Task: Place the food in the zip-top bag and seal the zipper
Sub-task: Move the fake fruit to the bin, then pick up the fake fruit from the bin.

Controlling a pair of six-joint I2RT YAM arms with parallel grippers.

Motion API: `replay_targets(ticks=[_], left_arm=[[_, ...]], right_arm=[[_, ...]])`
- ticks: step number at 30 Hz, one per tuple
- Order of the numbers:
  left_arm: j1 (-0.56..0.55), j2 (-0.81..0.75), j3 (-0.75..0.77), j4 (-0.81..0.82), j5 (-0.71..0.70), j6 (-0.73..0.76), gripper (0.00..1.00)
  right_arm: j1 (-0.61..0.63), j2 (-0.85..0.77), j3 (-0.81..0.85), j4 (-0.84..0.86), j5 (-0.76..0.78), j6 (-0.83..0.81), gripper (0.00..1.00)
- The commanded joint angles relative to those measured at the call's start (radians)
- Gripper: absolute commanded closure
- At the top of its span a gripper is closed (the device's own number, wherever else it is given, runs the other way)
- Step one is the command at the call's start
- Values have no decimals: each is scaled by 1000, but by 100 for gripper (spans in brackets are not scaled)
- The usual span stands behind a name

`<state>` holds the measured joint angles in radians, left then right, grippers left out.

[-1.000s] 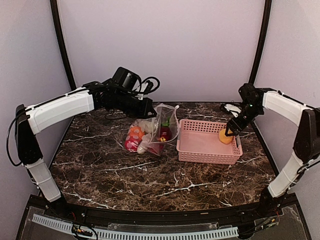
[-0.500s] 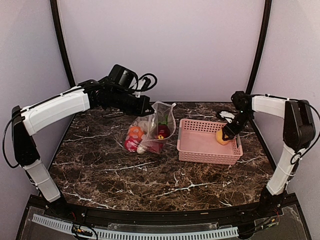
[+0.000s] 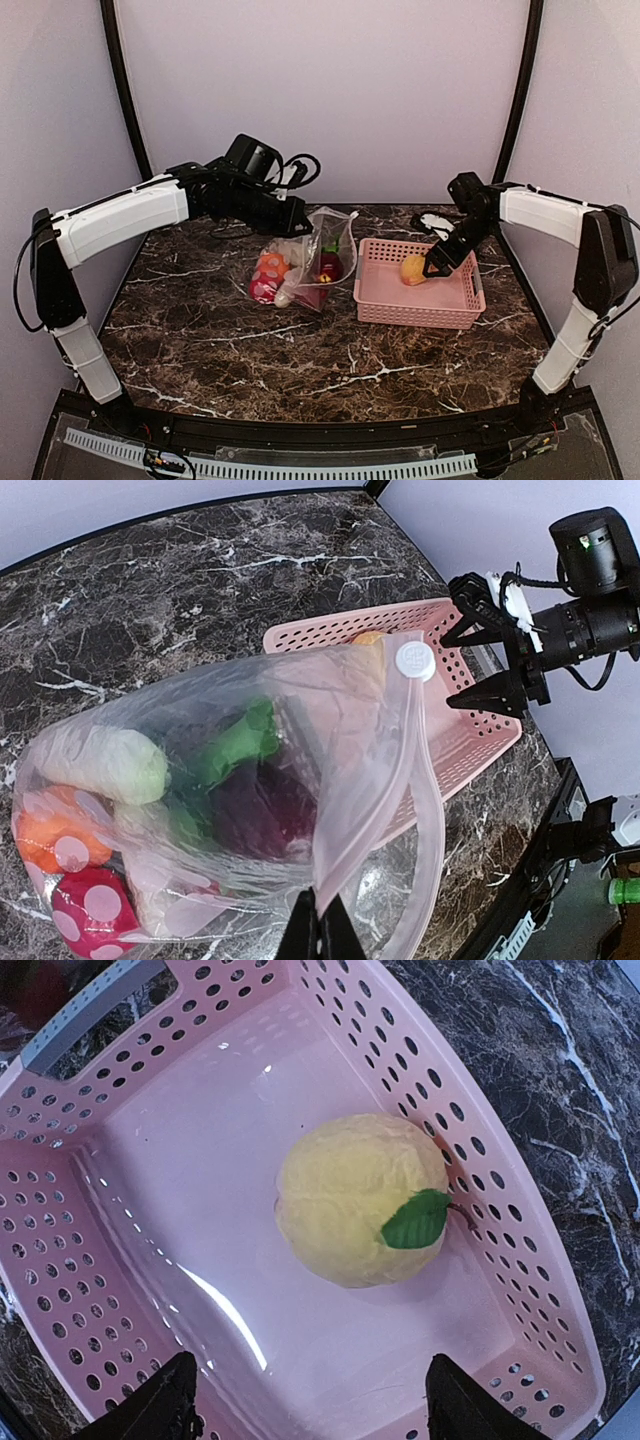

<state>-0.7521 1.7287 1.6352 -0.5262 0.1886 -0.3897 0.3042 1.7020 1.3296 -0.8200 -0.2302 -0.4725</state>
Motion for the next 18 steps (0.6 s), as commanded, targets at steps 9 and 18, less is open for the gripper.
replay_targets(ticks=[9, 18], left_arm=[[-3, 11, 35, -25, 13, 0, 99], [-4, 27, 55, -32, 17, 0, 99]], right_arm=[[-43, 102, 95, 32, -87, 127, 19], [-53, 160, 124, 48, -126, 60, 19]])
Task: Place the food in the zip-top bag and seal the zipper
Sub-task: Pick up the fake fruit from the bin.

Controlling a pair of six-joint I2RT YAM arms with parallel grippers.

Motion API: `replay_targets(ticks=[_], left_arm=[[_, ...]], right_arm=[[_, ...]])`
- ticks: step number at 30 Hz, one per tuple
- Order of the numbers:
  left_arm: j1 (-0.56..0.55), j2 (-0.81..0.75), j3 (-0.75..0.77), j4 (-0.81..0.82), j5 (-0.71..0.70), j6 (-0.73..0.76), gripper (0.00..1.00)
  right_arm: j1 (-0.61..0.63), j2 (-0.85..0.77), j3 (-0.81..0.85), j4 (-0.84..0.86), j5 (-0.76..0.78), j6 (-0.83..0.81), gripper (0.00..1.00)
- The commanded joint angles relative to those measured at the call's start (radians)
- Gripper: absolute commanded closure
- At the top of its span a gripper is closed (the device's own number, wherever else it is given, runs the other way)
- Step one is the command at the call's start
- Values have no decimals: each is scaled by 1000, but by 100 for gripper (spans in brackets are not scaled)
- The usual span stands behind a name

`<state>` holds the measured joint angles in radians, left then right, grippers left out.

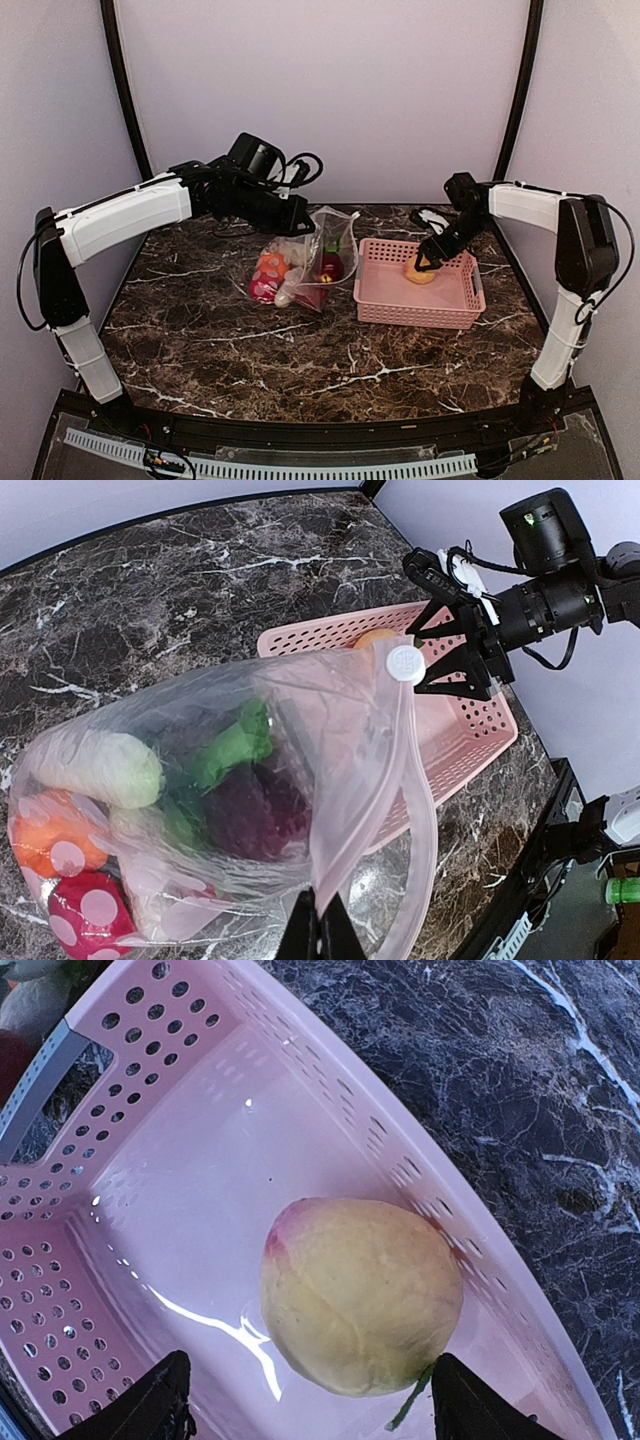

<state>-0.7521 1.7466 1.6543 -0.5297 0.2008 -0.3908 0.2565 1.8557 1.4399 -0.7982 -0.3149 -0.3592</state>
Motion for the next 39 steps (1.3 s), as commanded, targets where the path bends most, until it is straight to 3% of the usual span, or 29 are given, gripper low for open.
replay_targets(ticks=[1, 10, 21, 39], left_arm=[[-3, 10, 39, -28, 5, 1, 99], [-3, 28, 50, -25, 22, -14, 99], [-4, 34, 52, -24, 32, -25, 99], [-4, 56, 55, -3, 68, -45, 99]], right_arm=[[-5, 1, 0, 43, -39, -81, 19], [-10, 28, -16, 86, -96, -210, 20], [-10, 92, 2, 117, -31, -233, 20], [13, 90, -34, 106, -70, -196, 19]])
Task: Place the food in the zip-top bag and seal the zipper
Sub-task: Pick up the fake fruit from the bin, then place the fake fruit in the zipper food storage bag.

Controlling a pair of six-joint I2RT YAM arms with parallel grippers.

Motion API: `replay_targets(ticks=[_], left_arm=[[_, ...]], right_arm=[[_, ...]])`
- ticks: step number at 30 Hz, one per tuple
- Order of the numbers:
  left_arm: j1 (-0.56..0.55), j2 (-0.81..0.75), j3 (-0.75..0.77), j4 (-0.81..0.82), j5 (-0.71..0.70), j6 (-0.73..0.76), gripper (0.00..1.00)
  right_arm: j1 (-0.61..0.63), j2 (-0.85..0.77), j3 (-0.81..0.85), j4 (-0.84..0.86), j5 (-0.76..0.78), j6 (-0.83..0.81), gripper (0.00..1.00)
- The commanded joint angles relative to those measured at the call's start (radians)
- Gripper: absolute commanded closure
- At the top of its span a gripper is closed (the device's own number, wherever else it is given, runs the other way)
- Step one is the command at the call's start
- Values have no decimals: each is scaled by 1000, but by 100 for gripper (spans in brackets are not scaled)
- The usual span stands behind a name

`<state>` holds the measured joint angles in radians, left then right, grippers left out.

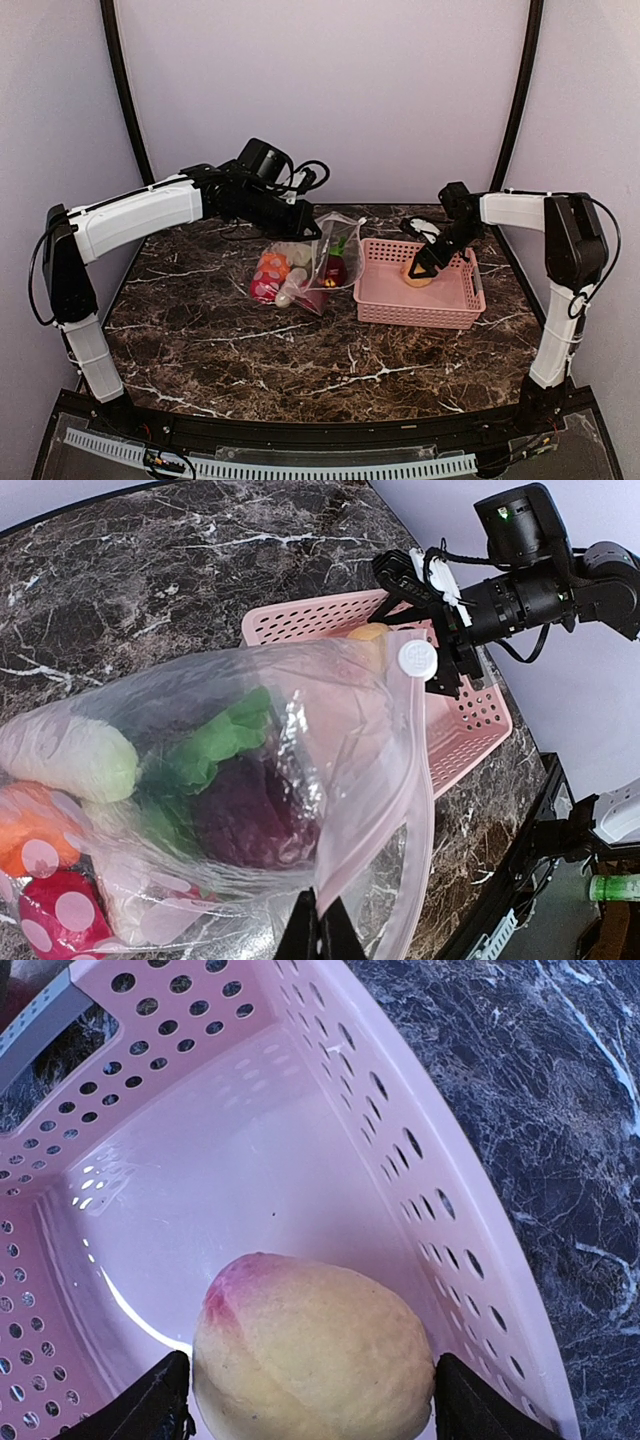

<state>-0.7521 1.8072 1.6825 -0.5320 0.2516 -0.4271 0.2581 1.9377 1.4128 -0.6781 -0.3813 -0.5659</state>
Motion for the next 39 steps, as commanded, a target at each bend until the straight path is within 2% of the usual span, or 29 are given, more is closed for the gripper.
replay_targets(ticks=[1, 10, 20, 24, 28, 34, 39], left_arm=[[-4, -5, 26, -2, 18, -9, 99], [-5, -17, 23, 5, 24, -27, 99], [-10, -38, -13, 15, 20, -36, 99], [-10, -44, -12, 14, 18, -32, 99], [-10, -45, -12, 16, 14, -29, 99], [-10, -28, -1, 24, 19, -31, 99], [-9, -22, 18, 19, 22, -34, 99]], right_arm=[[13, 6, -11, -15, 1, 10, 18], [27, -11, -43, -69, -23, -26, 16], [27, -62, -52, -39, 5, 23, 37], [27, -146, -20, -78, 0, 40, 38], [41, -238, 59, -140, -76, 71, 38], [170, -286, 229, -270, -235, 95, 36], [325, -270, 333, -306, -238, 84, 35]])
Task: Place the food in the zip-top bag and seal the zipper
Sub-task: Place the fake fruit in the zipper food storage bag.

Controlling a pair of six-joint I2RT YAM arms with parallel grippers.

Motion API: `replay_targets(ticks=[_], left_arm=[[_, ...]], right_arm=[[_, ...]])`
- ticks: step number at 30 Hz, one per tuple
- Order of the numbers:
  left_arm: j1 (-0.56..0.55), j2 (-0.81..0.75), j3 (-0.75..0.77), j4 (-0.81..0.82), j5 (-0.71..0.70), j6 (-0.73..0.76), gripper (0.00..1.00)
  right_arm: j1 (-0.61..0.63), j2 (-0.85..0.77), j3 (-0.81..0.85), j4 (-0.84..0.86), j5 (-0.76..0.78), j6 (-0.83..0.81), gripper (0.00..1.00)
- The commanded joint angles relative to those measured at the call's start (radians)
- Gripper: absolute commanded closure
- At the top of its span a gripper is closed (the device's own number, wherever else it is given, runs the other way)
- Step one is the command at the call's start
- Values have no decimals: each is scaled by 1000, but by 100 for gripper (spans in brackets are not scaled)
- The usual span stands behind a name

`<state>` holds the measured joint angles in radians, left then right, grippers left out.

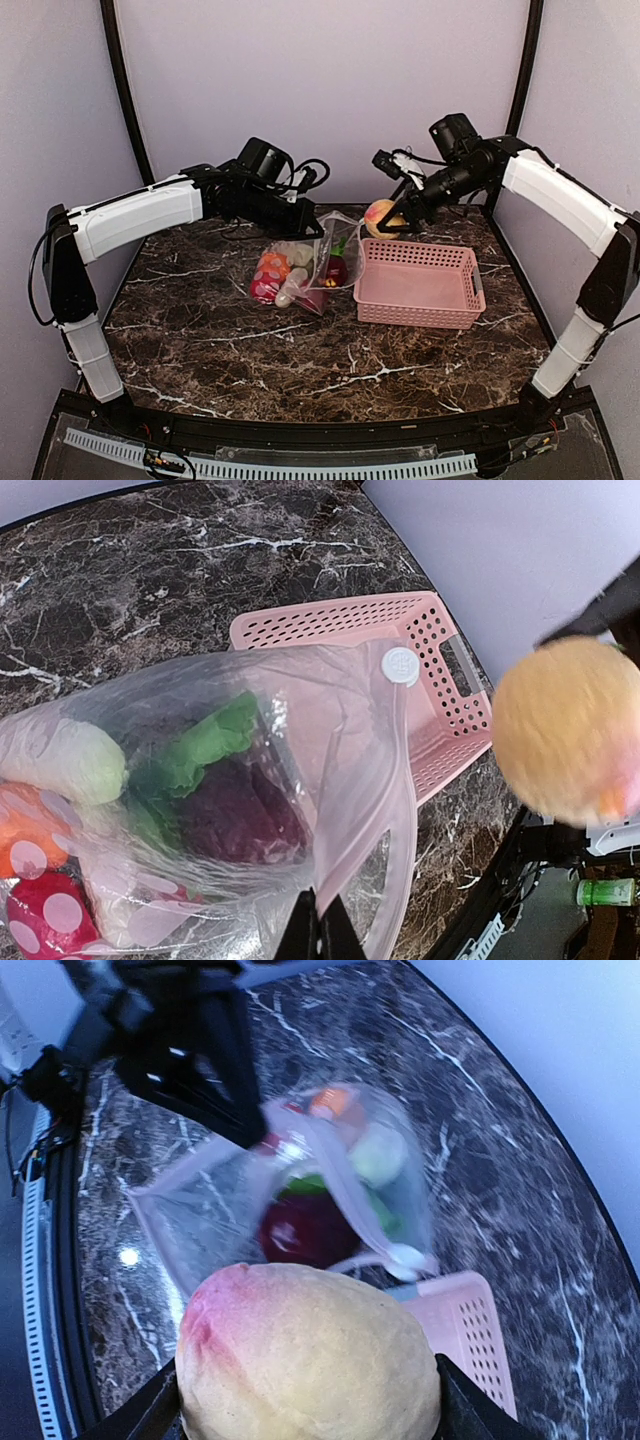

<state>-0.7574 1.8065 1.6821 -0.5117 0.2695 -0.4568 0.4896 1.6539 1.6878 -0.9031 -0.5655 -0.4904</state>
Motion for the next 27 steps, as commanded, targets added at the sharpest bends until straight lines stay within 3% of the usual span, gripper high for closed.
replay_targets(ticks=[1, 10, 20, 27], left_arm=[[-4, -20, 20, -4, 6, -4, 99], [-5, -31, 49, -43, 2, 5, 99], [-5, -72, 54, -71, 2, 16, 99], [-5, -76, 14, 21, 73, -39, 99]], right_arm=[[126, 33, 83, -92, -56, 8, 34], [223, 158, 187, -72, -5, -35, 34], [225, 158, 34, 145, 181, -27, 34], [225, 95, -83, 364, 245, -24, 29]])
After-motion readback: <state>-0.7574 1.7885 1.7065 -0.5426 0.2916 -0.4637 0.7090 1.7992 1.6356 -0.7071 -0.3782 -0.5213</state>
